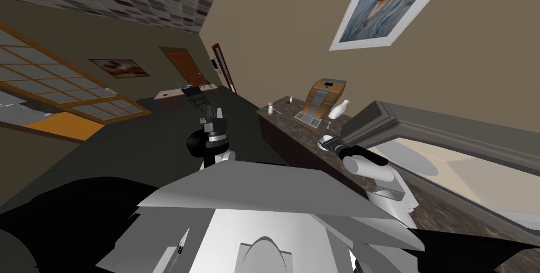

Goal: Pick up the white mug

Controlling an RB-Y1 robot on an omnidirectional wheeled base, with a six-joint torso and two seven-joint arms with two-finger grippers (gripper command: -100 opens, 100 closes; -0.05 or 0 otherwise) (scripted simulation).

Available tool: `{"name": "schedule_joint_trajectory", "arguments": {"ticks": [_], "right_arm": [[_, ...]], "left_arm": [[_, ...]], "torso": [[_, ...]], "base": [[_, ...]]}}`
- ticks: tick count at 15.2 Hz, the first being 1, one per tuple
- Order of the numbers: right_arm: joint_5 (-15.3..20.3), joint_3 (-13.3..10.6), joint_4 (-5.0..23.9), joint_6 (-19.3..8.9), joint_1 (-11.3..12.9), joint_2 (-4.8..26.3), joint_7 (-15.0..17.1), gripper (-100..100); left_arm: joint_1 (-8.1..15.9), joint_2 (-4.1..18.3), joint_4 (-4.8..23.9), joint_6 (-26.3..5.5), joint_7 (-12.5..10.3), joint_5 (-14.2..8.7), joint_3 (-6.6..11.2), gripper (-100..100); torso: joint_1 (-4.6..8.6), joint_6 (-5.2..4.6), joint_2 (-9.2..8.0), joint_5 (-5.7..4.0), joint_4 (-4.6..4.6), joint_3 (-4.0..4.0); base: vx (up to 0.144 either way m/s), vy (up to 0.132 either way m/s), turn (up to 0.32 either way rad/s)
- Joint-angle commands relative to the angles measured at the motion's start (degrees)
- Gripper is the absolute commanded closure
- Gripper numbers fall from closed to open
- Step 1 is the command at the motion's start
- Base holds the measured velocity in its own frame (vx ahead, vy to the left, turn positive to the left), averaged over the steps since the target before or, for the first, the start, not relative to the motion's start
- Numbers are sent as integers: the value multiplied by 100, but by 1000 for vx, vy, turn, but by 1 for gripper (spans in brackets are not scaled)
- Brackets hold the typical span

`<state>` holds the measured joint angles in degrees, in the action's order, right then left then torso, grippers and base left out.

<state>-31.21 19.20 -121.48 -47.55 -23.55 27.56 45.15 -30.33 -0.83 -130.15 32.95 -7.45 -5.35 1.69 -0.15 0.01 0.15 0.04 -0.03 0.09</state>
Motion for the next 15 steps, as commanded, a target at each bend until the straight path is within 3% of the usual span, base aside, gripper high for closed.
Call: {"name": "schedule_joint_trajectory", "arguments": {"ticks": [1,2,3,6,7,9,10,13,14,15], "right_arm": [[-42,45,20,-286,16,38,117,-100],[-42,45,20,-327,16,38,117,-100],[-182,183,103,-509,43,153,386,-100],[-182,183,103,-760,43,153,396,-100],[-320,322,189,-987,73,267,676,-100],[-320,322,189,-1186,73,267,676,-100],[-458,462,276,-1325,104,380,916,-100],[-458,462,276,-1602,104,380,957,-100],[-593,603,365,-1760,137,491,1212,-100],[-593,603,365,-1870,137,491,1237,-100]], "left_arm": [[0,0,0,0,0,0,0,0],[0,0,0,0,0,0,0,0],[0,0,0,0,0,0,0,0],[0,0,0,0,0,0,0,0],[0,0,0,0,0,0,0,0],[0,0,0,0,0,0,0,0],[0,0,0,0,0,0,0,0],[0,0,0,0,0,0,0,0],[0,0,0,0,0,0,0,0],[0,0,0,0,0,0,0,0]], "torso": [[0,0,0,0,0,0],[1,-1,1,0,0,1],[5,-1,-2,-1,0,-1],[2,-1,2,0,-1,2],[5,-1,-2,-1,0,-1],[2,0,3,-1,-1,2],[1,-1,2,0,-1,1],[1,-1,4,0,-1,3],[5,-1,1,-1,-1,1],[5,0,2,-1,0,1]], "base": [[39,32,17],[27,18,0],[38,28,36],[36,30,22],[38,27,45],[43,36,35],[39,41,51],[40,29,24],[43,22,33],[54,29,58]]}}
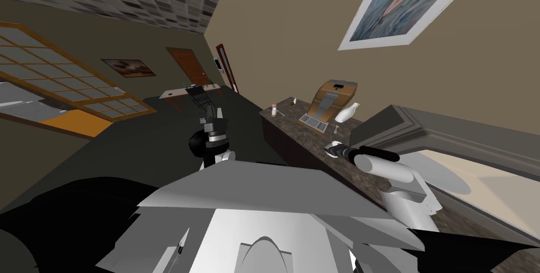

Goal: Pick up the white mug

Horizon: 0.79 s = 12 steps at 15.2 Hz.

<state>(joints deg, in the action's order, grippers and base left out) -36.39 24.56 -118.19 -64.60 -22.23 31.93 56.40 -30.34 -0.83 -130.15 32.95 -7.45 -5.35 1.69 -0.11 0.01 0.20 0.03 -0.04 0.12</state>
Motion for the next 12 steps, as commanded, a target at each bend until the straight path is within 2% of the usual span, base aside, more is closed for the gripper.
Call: {"name": "schedule_joint_trajectory", "arguments": {"ticks": [1,2,3,5,6,8,9,10,12], "right_arm": [[-75,67,37,-286,6,54,112,-100],[-75,67,37,-302,6,54,112,-100],[-207,207,126,-501,40,164,389,-100],[-207,207,126,-695,40,164,389,-100],[-335,346,214,-840,74,271,632,-100],[-335,346,214,-1064,74,271,661,-100],[-335,346,214,-1074,74,271,661,-100],[-459,483,302,-1284,108,377,926,-100],[-459,483,302,-1440,108,377,926,-100]], "left_arm": [[0,0,0,0,0,0,0,0],[0,0,0,0,0,0,0,0],[0,0,0,0,0,0,0,0],[0,0,0,0,0,0,0,0],[0,0,0,0,0,0,0,0],[0,0,0,0,0,0,0,0],[0,0,0,0,0,0,0,0],[0,0,0,0,0,0,0,0],[0,0,0,0,0,0,0,0]], "torso": [[0,0,0,0,0,0],[1,-1,-1,0,0,0],[3,-2,-6,-1,1,-3],[3,-1,-4,0,1,-2],[2,-2,-6,-1,1,-3],[-2,0,0,1,0,0],[-1,-2,-2,0,0,0],[3,-2,-6,-1,1,-3],[4,0,-3,-1,1,-2]], "base": [[41,22,35],[21,12,6],[33,16,64],[38,21,42],[45,33,55],[49,30,41],[24,8,-7],[35,14,45],[41,13,49]]}}
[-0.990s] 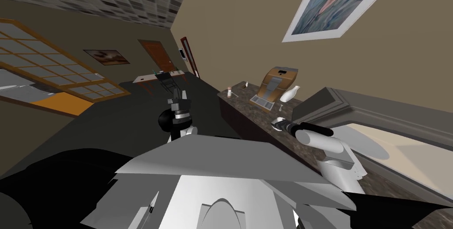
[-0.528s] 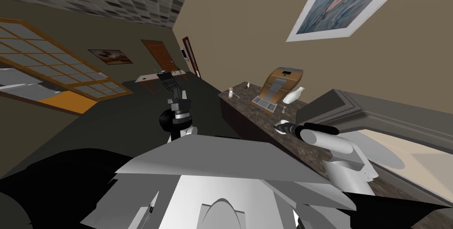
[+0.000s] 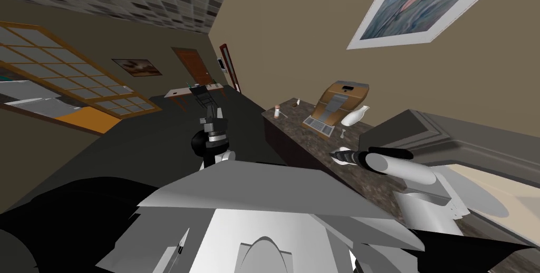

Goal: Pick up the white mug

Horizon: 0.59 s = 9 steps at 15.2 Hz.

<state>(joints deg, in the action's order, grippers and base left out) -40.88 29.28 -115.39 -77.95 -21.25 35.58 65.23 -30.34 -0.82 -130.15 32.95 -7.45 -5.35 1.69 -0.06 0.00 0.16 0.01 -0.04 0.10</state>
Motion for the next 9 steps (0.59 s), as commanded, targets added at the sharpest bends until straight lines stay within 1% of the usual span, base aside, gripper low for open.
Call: {"name": "schedule_joint_trajectory", "arguments": {"ticks": [1,3,4,6,7,9], "right_arm": [[-128,144,108,-286,44,113,286,-100],[-128,144,108,-455,44,113,298,-100],[-240,272,192,-607,77,211,536,-100],[-240,272,192,-790,77,211,545,-100],[-346,395,273,-947,110,305,779,-100],[-346,395,273,-1110,110,305,779,-100]], "left_arm": [[0,0,0,0,0,0,0,0],[0,0,0,0,0,0,0,0],[0,0,0,0,0,0,0,0],[0,0,0,0,0,0,0,0],[0,0,0,0,0,0,0,0],[0,0,0,0,0,0,0,0]], "torso": [[0,0,0,0,0,0],[-2,1,1,1,0,1],[0,0,0,0,0,0],[0,1,5,1,-1,2],[1,0,2,0,-1,1],[0,1,2,0,0,1]], "base": [[38,17,65],[39,14,43],[47,13,49],[46,11,51],[41,12,47],[36,10,39]]}}
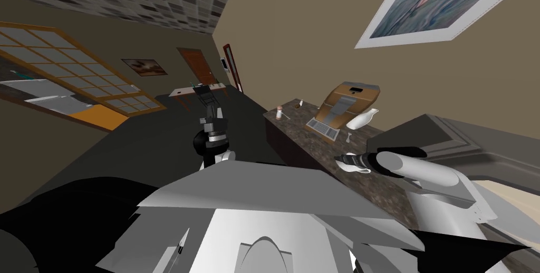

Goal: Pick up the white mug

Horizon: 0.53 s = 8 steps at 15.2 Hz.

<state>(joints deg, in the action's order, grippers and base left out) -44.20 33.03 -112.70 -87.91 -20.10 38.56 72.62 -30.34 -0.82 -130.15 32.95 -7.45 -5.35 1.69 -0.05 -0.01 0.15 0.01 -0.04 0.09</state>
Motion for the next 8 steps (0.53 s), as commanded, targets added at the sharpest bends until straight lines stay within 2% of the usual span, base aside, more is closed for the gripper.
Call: {"name": "schedule_joint_trajectory", "arguments": {"ticks": [1,3,4,6,7,8], "right_arm": [[-114,138,80,-286,26,96,261,-100],[-114,138,80,-418,26,96,261,-100],[-206,248,153,-610,57,178,468,-100],[-206,248,153,-709,57,178,468,-100],[-289,349,220,-918,86,255,657,-100],[-289,349,220,-985,86,255,657,-100]], "left_arm": [[0,0,0,0,0,0,0,0],[0,0,0,0,0,0,0,0],[0,0,0,0,0,0,0,0],[0,0,0,0,0,0,0,0],[0,0,0,0,0,0,0,0],[0,0,0,0,0,0,0,0]], "torso": [[0,0,0,0,0,0],[0,2,1,0,0,1],[2,1,-1,0,0,0],[3,1,-1,0,0,-1],[4,0,-2,-1,1,-1],[5,1,-1,-1,1,-1]], "base": [[39,13,46],[35,5,48],[32,3,57],[31,0,37],[38,-4,50],[43,-2,57]]}}
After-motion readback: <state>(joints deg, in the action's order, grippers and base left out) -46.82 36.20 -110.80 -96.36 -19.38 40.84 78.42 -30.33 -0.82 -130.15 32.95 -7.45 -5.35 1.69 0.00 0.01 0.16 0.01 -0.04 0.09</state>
